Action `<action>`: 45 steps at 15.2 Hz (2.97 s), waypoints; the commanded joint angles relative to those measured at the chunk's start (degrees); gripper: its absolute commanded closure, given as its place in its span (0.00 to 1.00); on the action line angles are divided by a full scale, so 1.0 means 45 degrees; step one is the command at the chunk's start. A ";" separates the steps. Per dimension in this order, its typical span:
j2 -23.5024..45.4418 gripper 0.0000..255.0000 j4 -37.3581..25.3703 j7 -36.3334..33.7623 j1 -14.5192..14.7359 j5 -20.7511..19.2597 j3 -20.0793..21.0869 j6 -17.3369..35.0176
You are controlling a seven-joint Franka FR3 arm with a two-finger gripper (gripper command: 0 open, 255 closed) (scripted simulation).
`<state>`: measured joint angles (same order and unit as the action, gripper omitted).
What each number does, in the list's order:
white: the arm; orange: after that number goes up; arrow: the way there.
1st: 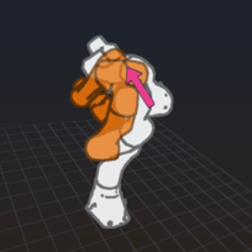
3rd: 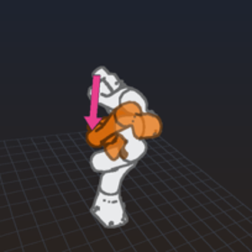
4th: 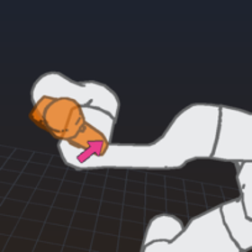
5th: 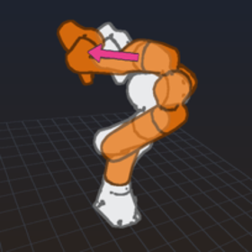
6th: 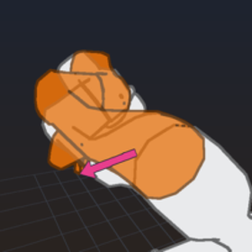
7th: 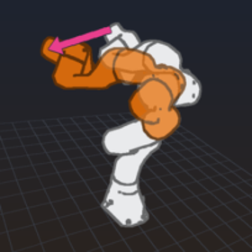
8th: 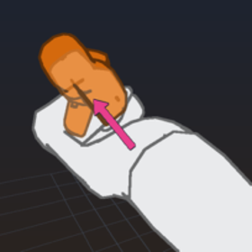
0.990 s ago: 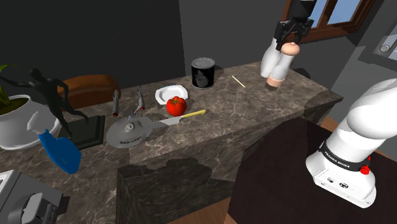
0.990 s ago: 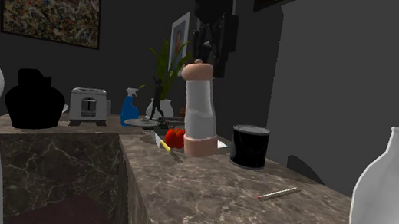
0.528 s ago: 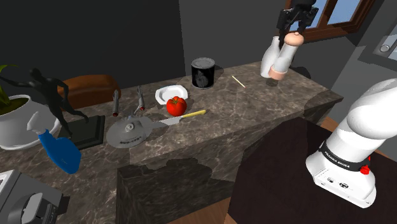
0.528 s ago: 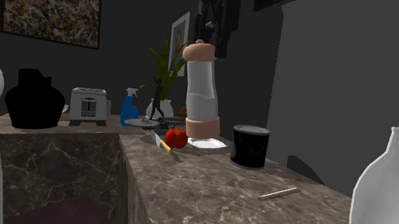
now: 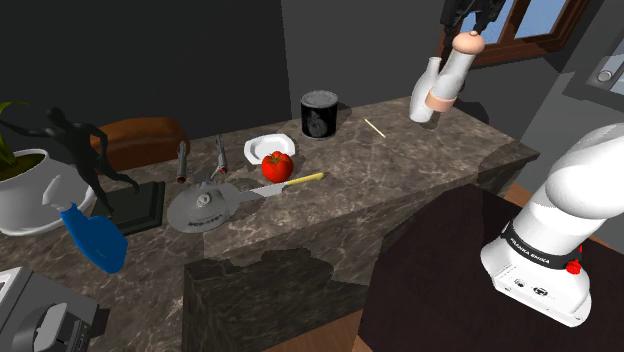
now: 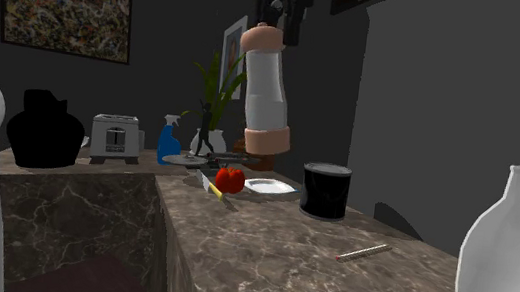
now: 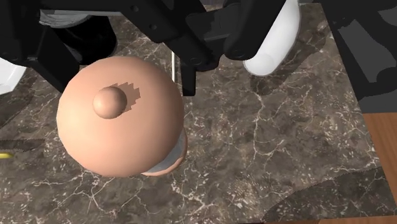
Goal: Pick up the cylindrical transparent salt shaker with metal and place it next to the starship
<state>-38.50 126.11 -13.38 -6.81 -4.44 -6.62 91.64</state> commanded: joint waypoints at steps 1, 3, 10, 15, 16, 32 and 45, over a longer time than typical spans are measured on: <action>0.0135 1.00 -0.0469 0.0012 0.0013 0.0020 0.0012 -0.0336; 0.0253 1.00 -0.0903 0.0023 0.0023 0.0037 0.0024 -0.0653; 0.0720 1.00 -0.1451 -0.1489 0.0449 0.0725 0.1314 -0.0790; 0.1425 1.00 -0.2002 -0.2994 0.0841 0.1303 0.2566 -0.0640; 0.1605 1.00 -0.2154 -0.3296 0.0916 0.1398 0.2813 -0.0608; 0.6280 1.00 -0.6666 -0.8365 0.1959 0.1321 0.6729 -0.0462; 0.8723 1.00 -0.8008 -1.0454 0.2743 0.0234 0.7970 0.0327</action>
<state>0.92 89.14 -60.43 5.56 -3.46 29.27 92.28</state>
